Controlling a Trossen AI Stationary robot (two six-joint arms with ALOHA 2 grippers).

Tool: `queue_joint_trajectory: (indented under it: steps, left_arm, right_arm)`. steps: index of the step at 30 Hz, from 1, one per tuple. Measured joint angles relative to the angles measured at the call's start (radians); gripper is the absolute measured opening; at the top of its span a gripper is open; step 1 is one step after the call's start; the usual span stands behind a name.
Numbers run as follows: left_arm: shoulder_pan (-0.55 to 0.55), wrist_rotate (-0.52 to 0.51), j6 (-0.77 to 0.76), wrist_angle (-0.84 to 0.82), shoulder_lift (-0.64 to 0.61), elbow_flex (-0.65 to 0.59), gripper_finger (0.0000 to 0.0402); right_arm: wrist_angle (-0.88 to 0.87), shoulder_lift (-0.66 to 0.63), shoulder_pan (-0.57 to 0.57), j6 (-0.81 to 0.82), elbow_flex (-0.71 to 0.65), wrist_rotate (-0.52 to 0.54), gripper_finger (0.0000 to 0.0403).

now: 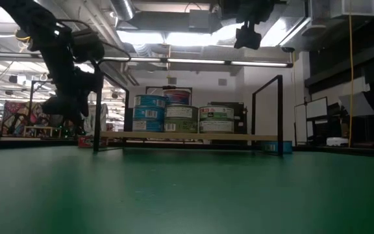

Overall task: Stack canned seafood by type on shelf
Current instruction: Stack the red tuna can on top of the red tuna can on the shelf

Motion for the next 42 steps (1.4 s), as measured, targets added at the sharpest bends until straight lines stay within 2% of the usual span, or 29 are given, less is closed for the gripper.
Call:
queue_joint_trajectory:
  steps: [11,22,27,30,37,42]
  left_arm:
    - [0.126,0.100,0.054,0.229,0.000,-0.109,0.0253]
    - [0.197,0.198,0.047,0.301,0.000,-0.123,0.0253]
    - [0.201,0.219,0.010,0.304,0.052,-0.123,0.0253]
    - [0.199,0.220,0.029,0.314,0.109,-0.124,0.0253]
    - [0.195,0.216,0.010,0.470,0.195,-0.124,0.0253]
    - [0.195,0.216,0.052,0.460,0.238,-0.124,0.0253]
  right_arm:
    - [0.001,0.000,0.068,0.001,0.000,0.000,0.0294]
    - [0.107,0.000,0.145,-0.002,0.000,0.052,0.0294]
    - [0.174,0.000,0.190,-0.019,0.000,0.061,0.0294]
    - [0.182,0.000,0.224,-0.052,0.000,0.131,0.0294]
    - [0.165,0.001,0.307,-0.081,0.000,0.381,0.0294]
    - [0.178,0.001,0.338,-0.077,-0.039,0.459,0.0294]
